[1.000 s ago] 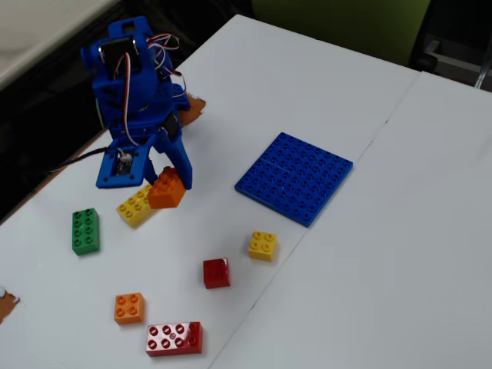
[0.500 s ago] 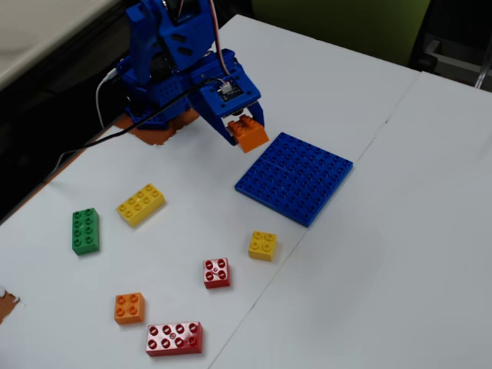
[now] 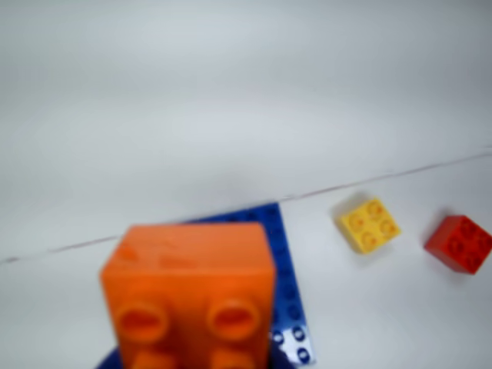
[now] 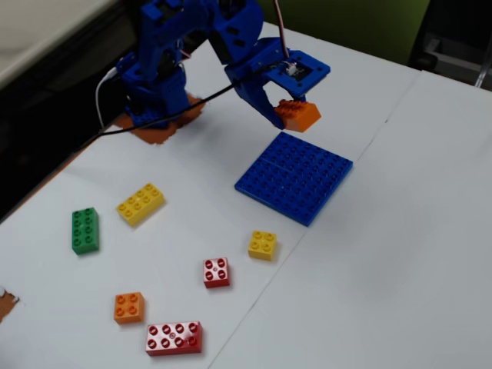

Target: Pick up the 2x4 orange block and go up the 8x8 blue block.

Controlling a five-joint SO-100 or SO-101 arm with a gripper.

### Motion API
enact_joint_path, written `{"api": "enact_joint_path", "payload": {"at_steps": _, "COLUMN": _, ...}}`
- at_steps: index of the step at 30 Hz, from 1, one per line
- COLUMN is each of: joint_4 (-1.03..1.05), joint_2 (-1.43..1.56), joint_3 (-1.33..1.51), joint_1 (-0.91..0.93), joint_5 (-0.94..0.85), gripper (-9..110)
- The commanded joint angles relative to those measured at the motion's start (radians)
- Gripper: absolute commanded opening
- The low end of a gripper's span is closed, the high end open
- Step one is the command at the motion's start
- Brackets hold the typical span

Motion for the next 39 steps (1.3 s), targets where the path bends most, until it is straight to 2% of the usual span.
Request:
{"api": "enact_joint_path", "payload": {"at_steps": 1, "joint_4": -0.031, "joint_2": -0.015, "joint_3": 0.005, "joint_1": -0.040, "joint_5": -0.055, "gripper": 0}}
{"api": "enact_joint_path", "payload": {"at_steps": 8, "joint_4": -0.008, "joint_2": -0.037, "joint_3": 0.063, "joint_1": -0.075, "joint_5": -0.140, "gripper": 0}}
{"api": "enact_joint_path", "payload": {"at_steps": 12, "joint_4": 0.087, "joint_2": -0.046, "joint_3": 0.067, "joint_1": -0.075, "joint_5": -0.195, "gripper": 0}}
{"api": "enact_joint_path", "payload": {"at_steps": 39, "joint_4": 0.109, "joint_2": -0.152, "joint_3": 0.051, "joint_1": -0.006, "joint_5": -0.132, "gripper": 0}}
